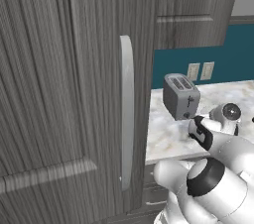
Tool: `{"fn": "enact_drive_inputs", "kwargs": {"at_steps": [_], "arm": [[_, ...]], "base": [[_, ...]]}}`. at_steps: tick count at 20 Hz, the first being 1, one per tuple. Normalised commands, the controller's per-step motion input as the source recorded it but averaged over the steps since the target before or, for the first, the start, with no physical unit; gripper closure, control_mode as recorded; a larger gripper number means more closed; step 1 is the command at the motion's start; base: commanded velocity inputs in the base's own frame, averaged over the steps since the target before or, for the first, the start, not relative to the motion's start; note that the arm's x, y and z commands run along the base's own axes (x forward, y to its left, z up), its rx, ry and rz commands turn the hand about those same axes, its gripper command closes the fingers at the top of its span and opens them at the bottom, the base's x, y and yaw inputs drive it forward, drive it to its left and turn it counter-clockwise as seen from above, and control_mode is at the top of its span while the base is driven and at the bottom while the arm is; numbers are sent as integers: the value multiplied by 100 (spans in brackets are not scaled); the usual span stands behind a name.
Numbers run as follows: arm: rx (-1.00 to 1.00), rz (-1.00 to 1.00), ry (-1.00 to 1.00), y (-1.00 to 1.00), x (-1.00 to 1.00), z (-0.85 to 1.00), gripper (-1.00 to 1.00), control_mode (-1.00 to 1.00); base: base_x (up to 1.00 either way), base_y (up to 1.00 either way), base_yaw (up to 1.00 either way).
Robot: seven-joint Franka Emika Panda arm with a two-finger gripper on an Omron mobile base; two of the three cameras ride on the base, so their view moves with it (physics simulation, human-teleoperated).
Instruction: Pick the avocado and bread from the counter and place them on the plate. Then pick the jam from the cabinet and place it next to the plate. Lastly close the cabinet door.
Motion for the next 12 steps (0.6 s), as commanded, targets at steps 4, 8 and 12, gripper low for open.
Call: {"fn": "enact_drive_inputs", "kwargs": {"at_steps": [4, 8, 12], "arm": [[-1, -7, -10, -75, -9, 45, 100, -100], [0, -6, -7, -68, 0, 37, 100, -100], [0, 0, 0, -49, 0, 15, 100, -100]], "base": [[0, 0, 0], [0, 0, 0], [0, 0, 0]]}}
